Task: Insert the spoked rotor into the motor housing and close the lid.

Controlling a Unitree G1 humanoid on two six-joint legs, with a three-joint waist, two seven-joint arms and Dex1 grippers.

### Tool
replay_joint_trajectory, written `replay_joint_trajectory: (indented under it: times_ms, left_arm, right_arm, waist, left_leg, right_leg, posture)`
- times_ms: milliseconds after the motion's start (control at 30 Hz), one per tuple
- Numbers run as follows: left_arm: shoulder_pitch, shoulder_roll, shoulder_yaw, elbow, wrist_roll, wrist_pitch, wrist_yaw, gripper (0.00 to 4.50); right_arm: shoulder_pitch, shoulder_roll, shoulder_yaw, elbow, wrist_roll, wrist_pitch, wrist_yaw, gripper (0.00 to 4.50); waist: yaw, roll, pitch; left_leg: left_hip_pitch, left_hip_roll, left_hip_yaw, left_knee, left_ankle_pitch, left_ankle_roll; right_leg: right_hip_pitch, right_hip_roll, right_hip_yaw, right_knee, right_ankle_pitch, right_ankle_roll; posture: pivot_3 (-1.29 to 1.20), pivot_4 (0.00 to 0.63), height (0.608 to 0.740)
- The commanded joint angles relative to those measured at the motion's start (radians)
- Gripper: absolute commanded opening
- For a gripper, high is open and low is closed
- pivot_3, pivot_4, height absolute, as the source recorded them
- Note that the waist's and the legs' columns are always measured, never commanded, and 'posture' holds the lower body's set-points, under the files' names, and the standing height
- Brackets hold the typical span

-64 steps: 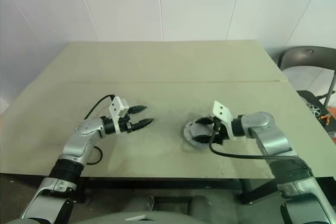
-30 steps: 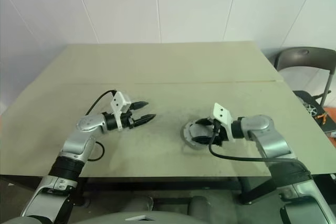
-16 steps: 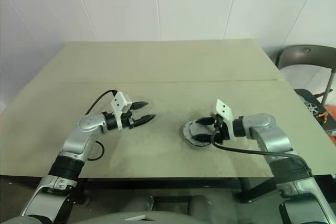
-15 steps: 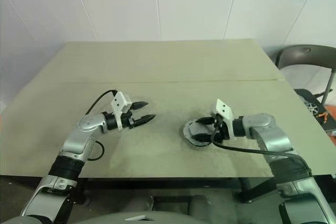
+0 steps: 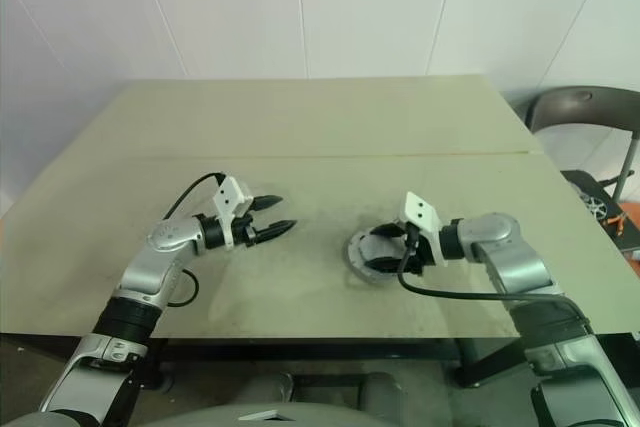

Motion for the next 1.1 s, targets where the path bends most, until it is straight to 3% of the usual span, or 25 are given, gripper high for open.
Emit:
replay_joint_trajectory:
  times_ms: [33, 300, 500, 1100]
  left_arm:
    - [-0.016, 0.008, 0.003, -0.008, 0.006, -0.023, 0.000, 3.37]
    - [-0.018, 0.008, 0.002, 0.008, 0.009, -0.035, -0.003, 3.37]
    - [-0.022, 0.010, -0.001, 0.017, 0.011, -0.043, -0.007, 3.37]
    - [-0.037, 0.005, -0.006, 0.050, 0.015, -0.066, -0.010, 3.37]
  right_arm:
    - [0.003, -0.021, 0.024, 0.034, -0.045, 0.006, -0.002, 3.04]
    - [-0.005, -0.031, 0.023, 0.050, -0.040, 0.005, 0.012, 3.04]
    - [-0.015, -0.008, -0.030, 0.012, 0.047, 0.055, 0.028, 3.04]
    - [-0.004, -0.007, 0.018, 0.067, -0.036, -0.008, -0.027, 3.04]
  waist:
    - [0.000, 0.000, 0.000]
    - [0.000, 0.000, 0.000]
    - [0.001, 0.000, 0.000]
    - [0.000, 0.000, 0.000]
  left_leg:
    - [0.000, 0.000, 0.000, 0.000, 0.000, 0.000]
    - [0.001, 0.000, 0.000, 0.000, 0.000, 0.000]
    - [0.000, 0.000, 0.000, 0.000, 0.000, 0.000]
    - [0.001, 0.000, 0.000, 0.001, 0.000, 0.000]
  right_leg:
    - [0.000, 0.000, 0.000, 0.000, 0.000, 0.000]
    - [0.001, 0.000, 0.000, 0.000, 0.000, 0.000]
    - [0.001, 0.000, 0.000, 0.000, 0.000, 0.000]
    - [0.001, 0.000, 0.000, 0.000, 0.000, 0.000]
  posture:
    - [0.00, 0.000, 0.740]
    - [0.00, 0.000, 0.740]
    - [0.00, 0.000, 0.740]
    - [0.00, 0.000, 0.740]
